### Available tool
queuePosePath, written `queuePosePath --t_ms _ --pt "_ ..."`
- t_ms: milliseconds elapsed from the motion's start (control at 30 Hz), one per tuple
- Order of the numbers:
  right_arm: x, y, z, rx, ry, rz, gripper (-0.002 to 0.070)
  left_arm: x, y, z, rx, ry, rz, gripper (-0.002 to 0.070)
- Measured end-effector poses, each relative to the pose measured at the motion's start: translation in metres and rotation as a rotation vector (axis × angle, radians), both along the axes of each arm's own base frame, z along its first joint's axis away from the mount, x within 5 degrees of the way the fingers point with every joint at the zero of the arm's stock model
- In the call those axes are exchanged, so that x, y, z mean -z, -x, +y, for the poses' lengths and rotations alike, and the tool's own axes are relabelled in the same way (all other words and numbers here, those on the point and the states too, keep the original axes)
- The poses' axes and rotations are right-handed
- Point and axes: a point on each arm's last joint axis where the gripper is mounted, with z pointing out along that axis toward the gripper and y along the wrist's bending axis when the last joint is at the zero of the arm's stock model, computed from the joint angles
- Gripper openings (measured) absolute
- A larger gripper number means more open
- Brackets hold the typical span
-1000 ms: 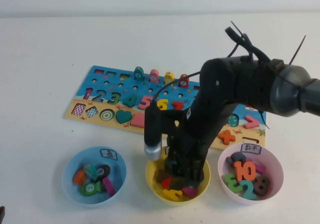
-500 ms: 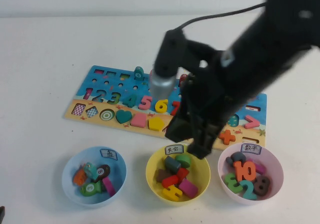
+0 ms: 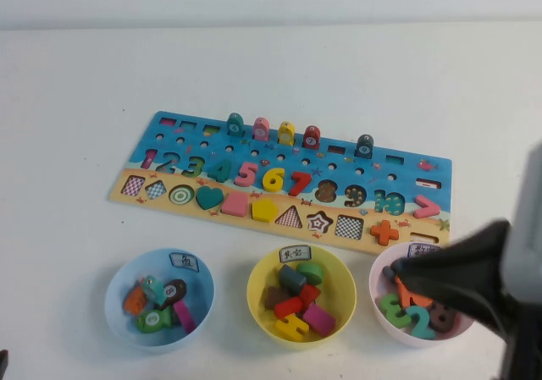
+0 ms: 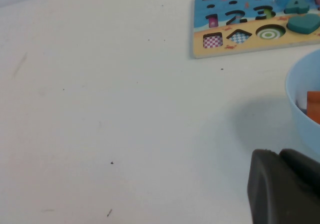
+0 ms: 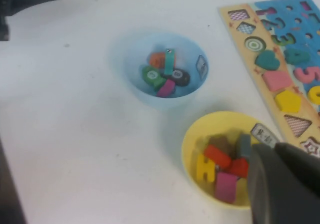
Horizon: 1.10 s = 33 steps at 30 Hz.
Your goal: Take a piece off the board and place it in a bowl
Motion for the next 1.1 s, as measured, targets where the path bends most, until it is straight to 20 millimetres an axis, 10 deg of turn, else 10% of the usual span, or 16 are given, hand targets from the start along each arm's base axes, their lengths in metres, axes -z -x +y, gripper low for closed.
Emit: queuePosePath --t_ms 500,733,1100 --pt "0.057 0.045 -0.073 0.283 -0.274 -0.468 -0.0015 0.000 0.000 0.000 0.000 0.000 0.000 -0.0005" --pt "0.108 0.054 -0.106 0.562 -0.320 -0.449 -0.0016 0.000 0.000 0.000 0.000 0.000 0.000 -0.0004" --pt "0.136 0.068 -0.126 0.908 -0.389 -0.383 -0.0016 0.000 0.000 0.000 0.000 0.000 0.000 -0.0004"
